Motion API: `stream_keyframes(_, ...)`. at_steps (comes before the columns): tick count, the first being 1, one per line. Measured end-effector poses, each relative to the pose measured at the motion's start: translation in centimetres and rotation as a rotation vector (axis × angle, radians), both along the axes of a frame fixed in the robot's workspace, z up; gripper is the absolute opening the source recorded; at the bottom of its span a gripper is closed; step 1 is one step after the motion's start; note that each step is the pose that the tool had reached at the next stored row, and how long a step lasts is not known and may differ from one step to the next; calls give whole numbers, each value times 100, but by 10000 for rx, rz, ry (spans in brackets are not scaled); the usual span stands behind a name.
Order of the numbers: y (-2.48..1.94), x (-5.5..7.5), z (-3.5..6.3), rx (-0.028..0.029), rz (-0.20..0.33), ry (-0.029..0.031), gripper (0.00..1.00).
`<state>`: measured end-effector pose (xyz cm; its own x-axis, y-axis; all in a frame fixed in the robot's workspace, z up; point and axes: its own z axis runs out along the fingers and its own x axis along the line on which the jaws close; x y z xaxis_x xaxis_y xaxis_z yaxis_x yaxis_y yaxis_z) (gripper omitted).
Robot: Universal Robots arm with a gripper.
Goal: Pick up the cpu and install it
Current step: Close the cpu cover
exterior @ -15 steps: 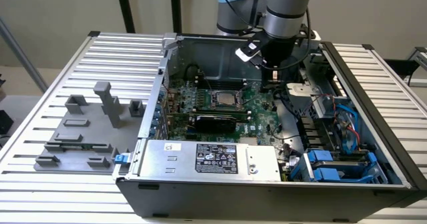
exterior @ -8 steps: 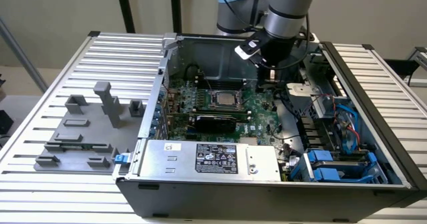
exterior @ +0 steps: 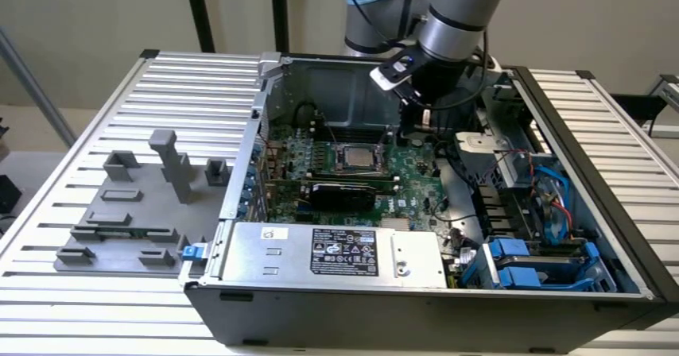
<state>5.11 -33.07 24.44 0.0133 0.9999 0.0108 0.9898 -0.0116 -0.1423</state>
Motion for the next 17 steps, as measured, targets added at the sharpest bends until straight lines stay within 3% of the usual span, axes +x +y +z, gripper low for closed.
stream_keyframes(3,1,-40,-2,39,40,193,11)
stream_keyframes(8,0,-123,-7,105,93,426,11)
stream_keyframes(11,0,-175,-11,153,135,526,11)
stream_keyframes(17,0,-297,-24,259,218,665,11)
